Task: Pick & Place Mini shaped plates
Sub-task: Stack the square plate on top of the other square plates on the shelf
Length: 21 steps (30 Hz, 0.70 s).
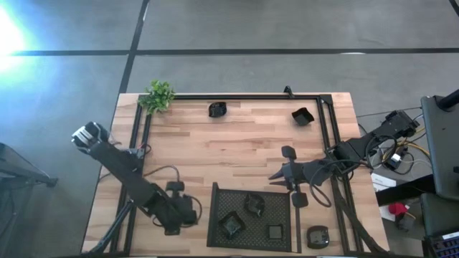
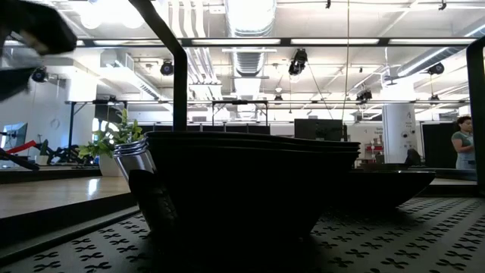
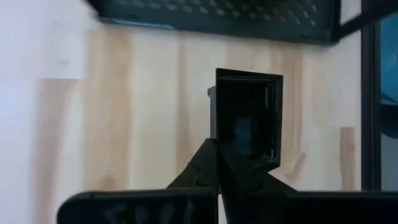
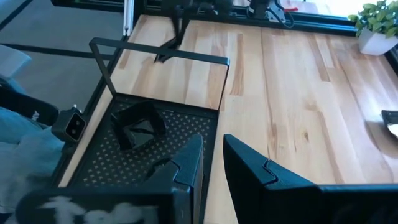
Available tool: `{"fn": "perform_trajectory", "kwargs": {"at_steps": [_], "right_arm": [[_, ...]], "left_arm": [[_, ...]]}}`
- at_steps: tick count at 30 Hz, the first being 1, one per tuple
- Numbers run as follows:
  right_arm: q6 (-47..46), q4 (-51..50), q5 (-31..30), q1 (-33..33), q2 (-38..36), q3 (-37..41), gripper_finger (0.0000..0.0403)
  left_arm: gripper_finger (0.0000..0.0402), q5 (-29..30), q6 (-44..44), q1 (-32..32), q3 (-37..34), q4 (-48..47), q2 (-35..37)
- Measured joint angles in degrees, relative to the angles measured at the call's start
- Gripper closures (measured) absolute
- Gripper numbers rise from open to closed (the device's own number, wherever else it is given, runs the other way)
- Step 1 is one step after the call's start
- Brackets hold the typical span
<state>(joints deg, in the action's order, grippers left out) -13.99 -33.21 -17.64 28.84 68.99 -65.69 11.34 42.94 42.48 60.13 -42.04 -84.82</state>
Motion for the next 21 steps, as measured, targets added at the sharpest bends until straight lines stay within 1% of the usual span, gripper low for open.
{"fn": "perform_trajectory", "kwargs": {"at_steps": [4,6,10,13,15,18,21], "right_arm": [[1.17,0.0,-0.19,0.0,0.0,0.0,0.0344],[1.35,0.01,-0.41,-0.03,0.0,0.0,0.0344],[4.7,0.41,-0.56,-0.04,0.0,0.0,0.0344],[7.57,2.48,-1.57,-0.03,0.0,0.04,0.0344],[9.53,4.1,-4.35,-0.02,0.26,0.07,0.0344],[12.1,5.58,-10.49,-0.02,0.82,0.13,0.0344],[14.38,6.6,-16.44,-0.17,1.61,0.15,0.0344]], "left_arm": [[0.0401,5.05,1.59,0.02,1.62,-7.66,4.26],[0.0401,8.64,2.65,0.0,2.82,-12.13,6.09],[0.0401,18.0,3.69,-0.31,6.25,-20.67,8.11],[0.0401,26.3,3.11,-0.91,9.15,-24.67,8.31],[0.0401,31.79,1.38,-1.63,10.57,-25.44,8.31],[0.0401,41.24,-2.71,-3.02,12.37,-24.58,7.92],[0.0401,49.28,-8.73,-4.65,13.41,-20.54,7.66]]}}
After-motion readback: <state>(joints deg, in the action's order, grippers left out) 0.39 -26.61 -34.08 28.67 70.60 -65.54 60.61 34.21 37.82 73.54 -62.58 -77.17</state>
